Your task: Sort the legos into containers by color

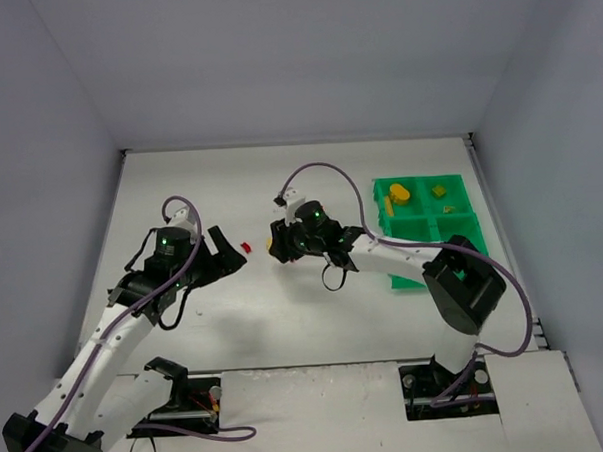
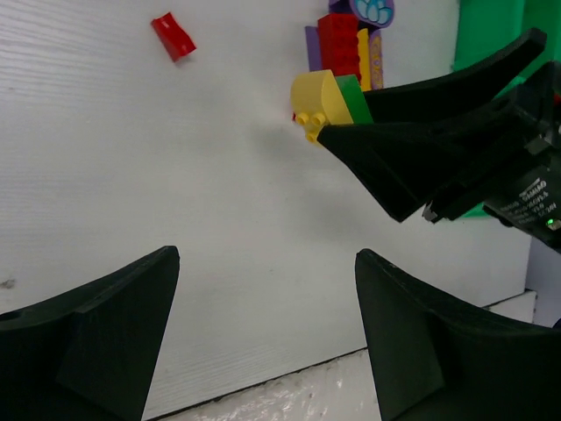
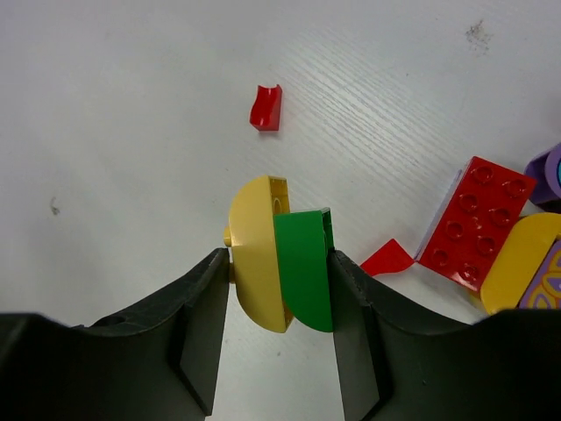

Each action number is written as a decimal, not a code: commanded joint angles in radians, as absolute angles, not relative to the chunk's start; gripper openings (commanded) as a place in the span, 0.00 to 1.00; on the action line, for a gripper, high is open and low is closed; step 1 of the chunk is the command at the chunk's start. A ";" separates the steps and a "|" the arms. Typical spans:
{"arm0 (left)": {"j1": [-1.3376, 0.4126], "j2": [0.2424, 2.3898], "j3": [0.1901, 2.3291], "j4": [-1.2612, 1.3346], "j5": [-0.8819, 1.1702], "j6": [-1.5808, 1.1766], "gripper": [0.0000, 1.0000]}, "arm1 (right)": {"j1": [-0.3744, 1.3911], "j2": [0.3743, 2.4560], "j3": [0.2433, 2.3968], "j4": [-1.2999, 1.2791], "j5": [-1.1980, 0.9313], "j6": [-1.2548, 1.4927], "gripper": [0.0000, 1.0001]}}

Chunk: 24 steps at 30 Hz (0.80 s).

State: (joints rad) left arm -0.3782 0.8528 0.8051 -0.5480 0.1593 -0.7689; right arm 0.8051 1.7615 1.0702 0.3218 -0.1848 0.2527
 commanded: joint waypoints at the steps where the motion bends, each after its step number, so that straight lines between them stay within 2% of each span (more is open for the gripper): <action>1: -0.371 0.899 0.811 -0.306 0.264 -0.831 0.75 | 0.821 1.620 1.026 0.469 -0.155 0.288 0.00; 14: -0.368 1.052 0.799 0.133 0.431 -0.969 0.75 | 0.830 1.445 0.930 0.535 -0.140 0.272 0.00; 24: -0.367 1.141 0.802 0.241 0.474 -1.005 0.74 | 0.824 1.355 0.923 0.537 -0.114 0.270 0.00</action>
